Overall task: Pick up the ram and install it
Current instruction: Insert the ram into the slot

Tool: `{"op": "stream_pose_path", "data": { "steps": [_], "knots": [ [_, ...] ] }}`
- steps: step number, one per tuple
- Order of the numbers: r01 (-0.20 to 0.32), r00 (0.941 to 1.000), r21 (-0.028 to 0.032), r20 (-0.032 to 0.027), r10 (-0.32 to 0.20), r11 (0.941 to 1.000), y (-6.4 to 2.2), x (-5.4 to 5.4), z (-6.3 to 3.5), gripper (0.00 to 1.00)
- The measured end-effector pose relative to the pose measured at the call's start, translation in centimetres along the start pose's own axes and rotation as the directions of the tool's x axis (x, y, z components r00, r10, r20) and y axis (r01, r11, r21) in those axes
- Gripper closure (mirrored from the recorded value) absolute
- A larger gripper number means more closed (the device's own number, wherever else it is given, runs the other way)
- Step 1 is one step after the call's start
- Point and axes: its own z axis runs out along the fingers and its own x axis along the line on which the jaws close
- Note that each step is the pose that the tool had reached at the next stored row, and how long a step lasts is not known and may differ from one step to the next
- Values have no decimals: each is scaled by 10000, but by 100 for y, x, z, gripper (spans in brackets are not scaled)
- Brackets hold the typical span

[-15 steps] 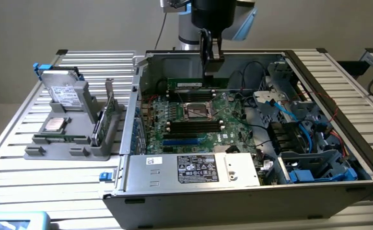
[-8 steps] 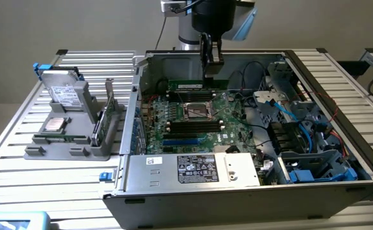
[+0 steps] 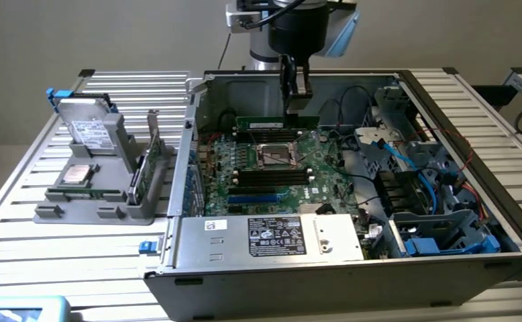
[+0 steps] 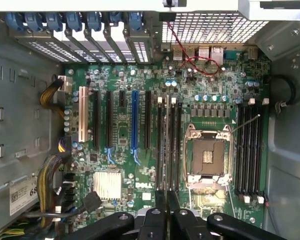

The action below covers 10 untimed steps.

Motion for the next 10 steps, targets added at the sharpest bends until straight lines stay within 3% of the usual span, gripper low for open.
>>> {"op": "stream_pose_path", "data": {
  "steps": [10],
  "knots": [
    [-24, 10000, 33, 16, 24, 10000, -2, -12, 100, 87]
  ]
}}
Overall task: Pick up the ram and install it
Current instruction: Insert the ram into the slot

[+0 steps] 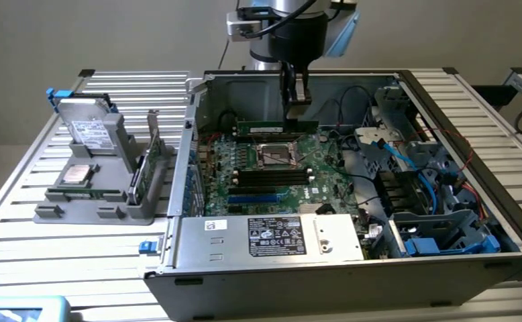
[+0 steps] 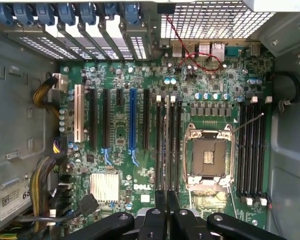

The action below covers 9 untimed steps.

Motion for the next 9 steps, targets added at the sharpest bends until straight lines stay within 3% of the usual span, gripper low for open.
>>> {"op": "stream_pose_path", "data": {
  "steps": [9],
  "knots": [
    [0, 10000, 17, 1, 0, 10000, -7, -35, 62, 87]
  ]
}}
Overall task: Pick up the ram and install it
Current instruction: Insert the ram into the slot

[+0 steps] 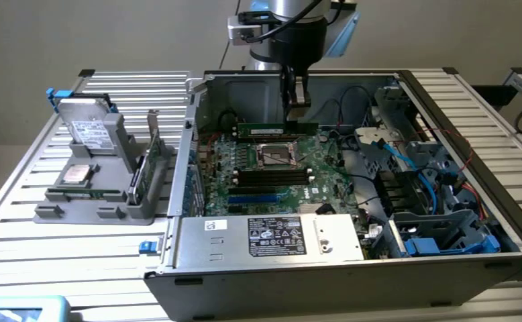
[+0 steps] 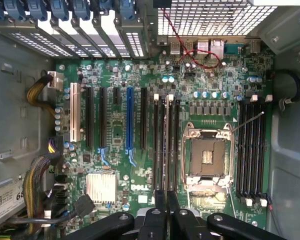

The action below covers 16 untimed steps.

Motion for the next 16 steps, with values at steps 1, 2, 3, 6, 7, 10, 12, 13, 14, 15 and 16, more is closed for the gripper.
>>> {"op": "stream_pose_path", "data": {
  "steps": [1, 2, 3, 6, 7, 10, 12, 13, 14, 15, 16],
  "knots": [
    [-1, 10000, 6, 0, 1, 10000, -1, -2, 9, 87],
    [-1, 10000, 14, -1, 1, 10000, -2, -3, 16, 87],
    [-2, 10000, 21, 0, 2, 10000, -3, -6, 26, 87],
    [-10, 10000, 31, 2, 10, 10000, -3, -29, 68, 87],
    [-12, 10000, 37, 2, 12, 10000, -3, -31, 80, 87],
    [-27, 10000, 57, -1, 27, 10000, -2, -33, 117, 87],
    [-38, 10000, 74, -3, 38, 10000, -2, -35, 141, 87],
    [-45, 10000, 85, -8, 45, 10000, -1, -38, 149, 87],
    [-46, 10000, 98, -13, 46, 9999, 0, -42, 158, 87],
    [-47, 10000, 110, -20, 47, 9999, -1, -49, 167, 87],
    [-47, 10000, 129, -34, 47, 9999, 0, -60, 176, 87]
  ]
}}
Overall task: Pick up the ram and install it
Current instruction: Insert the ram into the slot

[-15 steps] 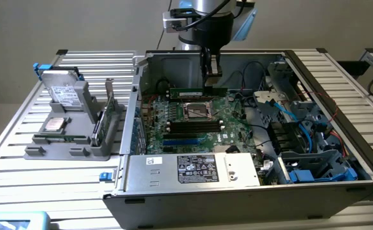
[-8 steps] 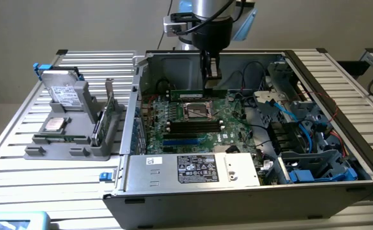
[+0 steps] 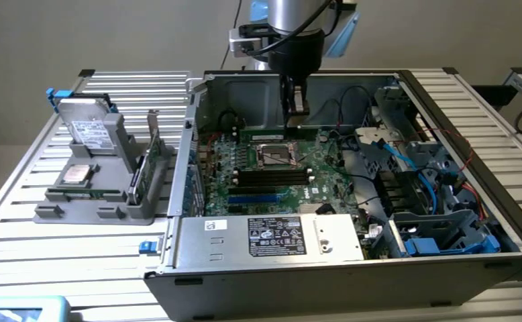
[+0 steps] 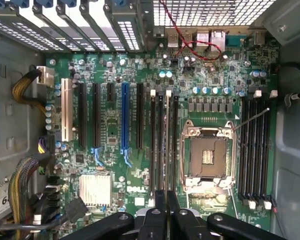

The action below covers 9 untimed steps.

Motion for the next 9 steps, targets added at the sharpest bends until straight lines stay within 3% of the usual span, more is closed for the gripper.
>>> {"op": "stream_pose_path", "data": {
  "steps": [6, 9],
  "knots": [
    [-2, 10000, 137, -81, 3, 9999, 2, -26, 46, 87],
    [3, 9999, 159, -163, 0, 9999, 3, -27, 67, 87]
  ]
}}
